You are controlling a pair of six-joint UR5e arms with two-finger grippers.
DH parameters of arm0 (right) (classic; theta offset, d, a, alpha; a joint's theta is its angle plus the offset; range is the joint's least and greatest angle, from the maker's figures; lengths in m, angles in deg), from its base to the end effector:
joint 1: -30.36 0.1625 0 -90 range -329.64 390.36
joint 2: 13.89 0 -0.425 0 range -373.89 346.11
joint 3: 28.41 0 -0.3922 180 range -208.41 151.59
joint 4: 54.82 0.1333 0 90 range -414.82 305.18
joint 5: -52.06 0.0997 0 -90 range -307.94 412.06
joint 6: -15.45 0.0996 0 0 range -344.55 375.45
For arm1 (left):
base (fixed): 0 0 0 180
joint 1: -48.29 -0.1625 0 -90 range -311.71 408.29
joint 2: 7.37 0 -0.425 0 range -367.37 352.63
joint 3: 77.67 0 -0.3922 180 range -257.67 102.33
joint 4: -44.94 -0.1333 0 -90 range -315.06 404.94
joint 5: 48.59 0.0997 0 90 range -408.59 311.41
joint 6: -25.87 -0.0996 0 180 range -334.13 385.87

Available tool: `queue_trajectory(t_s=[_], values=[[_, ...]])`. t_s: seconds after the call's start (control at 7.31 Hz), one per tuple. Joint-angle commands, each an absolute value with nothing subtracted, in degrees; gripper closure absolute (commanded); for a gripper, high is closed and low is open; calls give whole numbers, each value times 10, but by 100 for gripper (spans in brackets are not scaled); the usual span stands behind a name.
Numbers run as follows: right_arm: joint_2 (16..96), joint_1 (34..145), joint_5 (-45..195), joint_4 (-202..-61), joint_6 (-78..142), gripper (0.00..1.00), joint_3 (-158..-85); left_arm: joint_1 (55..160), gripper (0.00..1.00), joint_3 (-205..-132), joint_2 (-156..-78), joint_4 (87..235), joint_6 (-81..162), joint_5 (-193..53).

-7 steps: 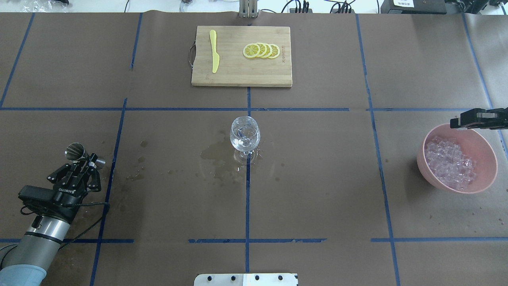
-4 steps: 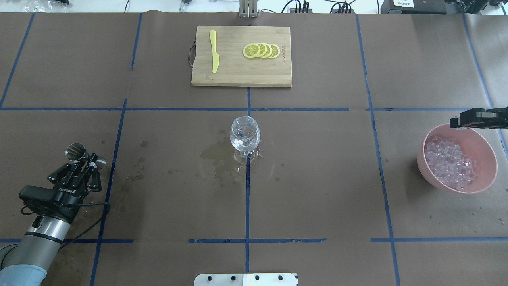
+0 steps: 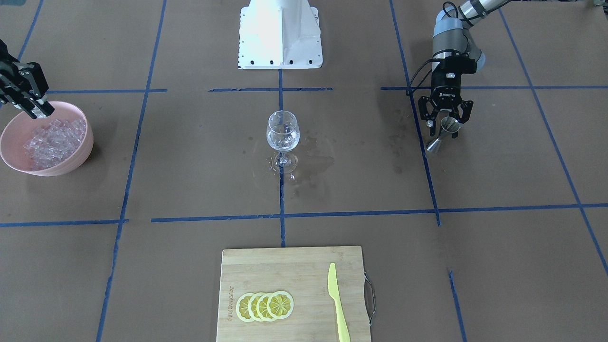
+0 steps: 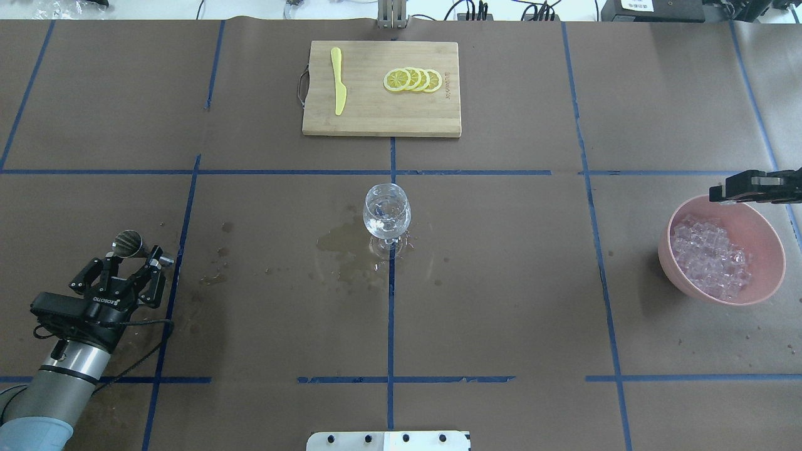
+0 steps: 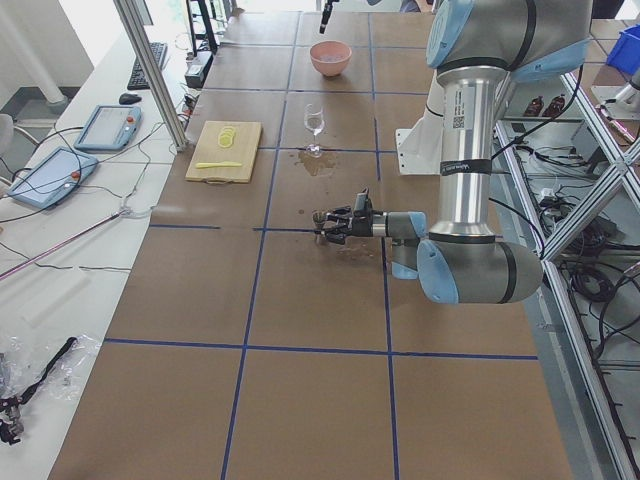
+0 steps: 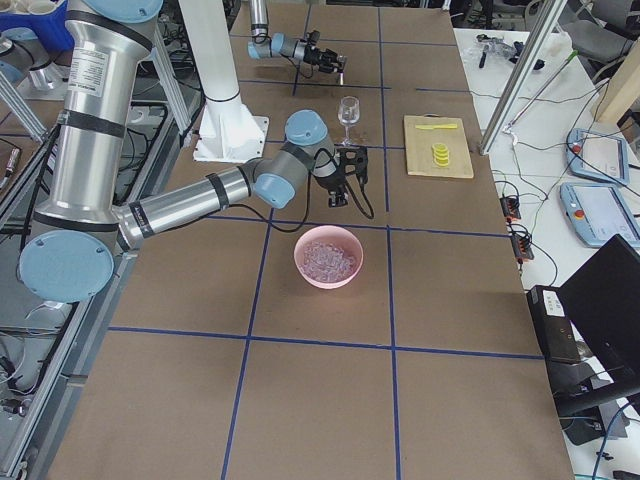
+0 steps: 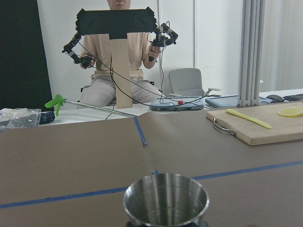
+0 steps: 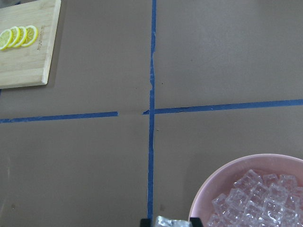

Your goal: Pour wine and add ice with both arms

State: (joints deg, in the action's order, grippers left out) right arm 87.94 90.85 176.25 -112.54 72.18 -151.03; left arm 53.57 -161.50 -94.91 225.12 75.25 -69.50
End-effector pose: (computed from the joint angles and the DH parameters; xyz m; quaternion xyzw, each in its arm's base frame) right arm -0.1323 -0.3908 0.4091 0.1319 -0.4838 0.0736 0.8620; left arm 0.3967 -0.2640 0.5526 0.6052 0.3279 -0.1635 0.7067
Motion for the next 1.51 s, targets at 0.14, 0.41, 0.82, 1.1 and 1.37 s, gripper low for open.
queue_trajectory(t_s=[0.14, 0.41, 0.82, 1.1, 1.37], values=[[853, 908, 1777, -1116, 767, 100, -1511, 538, 0, -1640, -943, 2252, 752, -737], [848, 908, 1777, -1115, 771, 100, -1512, 540, 0, -1644, -932, 2251, 752, -766], [847, 909, 1778, -1115, 771, 100, -1515, 540, 0, -1658, -903, 2250, 752, -803], [846, 908, 1778, -1114, 772, 100, -1518, 540, 0, -1734, -836, 2220, 753, -862], [832, 908, 1785, -1114, 776, 100, -1519, 540, 0, -1750, -792, 2212, 757, -920]])
